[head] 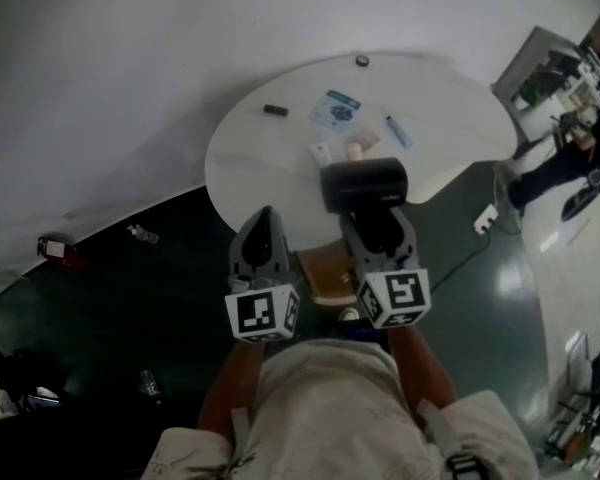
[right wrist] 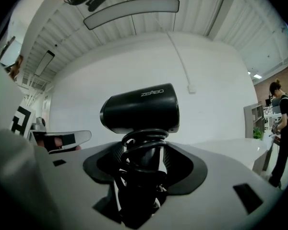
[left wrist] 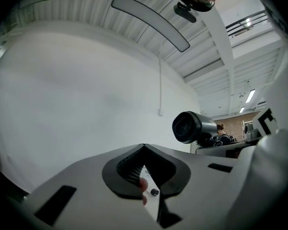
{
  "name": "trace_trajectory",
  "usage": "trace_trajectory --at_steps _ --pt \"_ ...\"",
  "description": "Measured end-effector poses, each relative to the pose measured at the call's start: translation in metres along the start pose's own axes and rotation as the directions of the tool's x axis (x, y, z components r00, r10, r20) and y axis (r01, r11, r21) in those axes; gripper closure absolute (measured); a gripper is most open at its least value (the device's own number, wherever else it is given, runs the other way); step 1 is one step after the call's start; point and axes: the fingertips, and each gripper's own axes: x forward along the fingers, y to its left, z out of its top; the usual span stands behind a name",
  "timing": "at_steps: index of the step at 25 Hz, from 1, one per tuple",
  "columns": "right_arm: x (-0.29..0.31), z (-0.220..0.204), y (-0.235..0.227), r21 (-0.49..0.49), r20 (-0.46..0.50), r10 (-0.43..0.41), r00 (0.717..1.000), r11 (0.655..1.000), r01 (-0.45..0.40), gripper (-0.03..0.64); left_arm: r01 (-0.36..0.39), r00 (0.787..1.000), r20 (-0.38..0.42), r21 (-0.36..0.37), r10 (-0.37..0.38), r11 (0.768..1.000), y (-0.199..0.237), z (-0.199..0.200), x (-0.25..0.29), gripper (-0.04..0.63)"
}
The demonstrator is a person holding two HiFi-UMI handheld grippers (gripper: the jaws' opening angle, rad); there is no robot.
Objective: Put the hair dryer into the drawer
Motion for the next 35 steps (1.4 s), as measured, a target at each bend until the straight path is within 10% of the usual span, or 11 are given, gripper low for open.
trace_trajectory --at_steps 21,35 --pt "-0.054 -0.049 -0.016 0.003 -0.154 -0.029 0.988 1.0 0.03 0.348 0.097 0.995 -0.033 0.02 -0.096 0.995 -0.042 -0.018 -0.009 0.594" --pt "-0.075 -0.144 -0.019 0.034 -0.46 0.04 0.887 0.999 -0.028 0.348 0.082 0.993 -0.084 0.024 -0.08 0.996 -0.058 -0.042 -0.012 0.594"
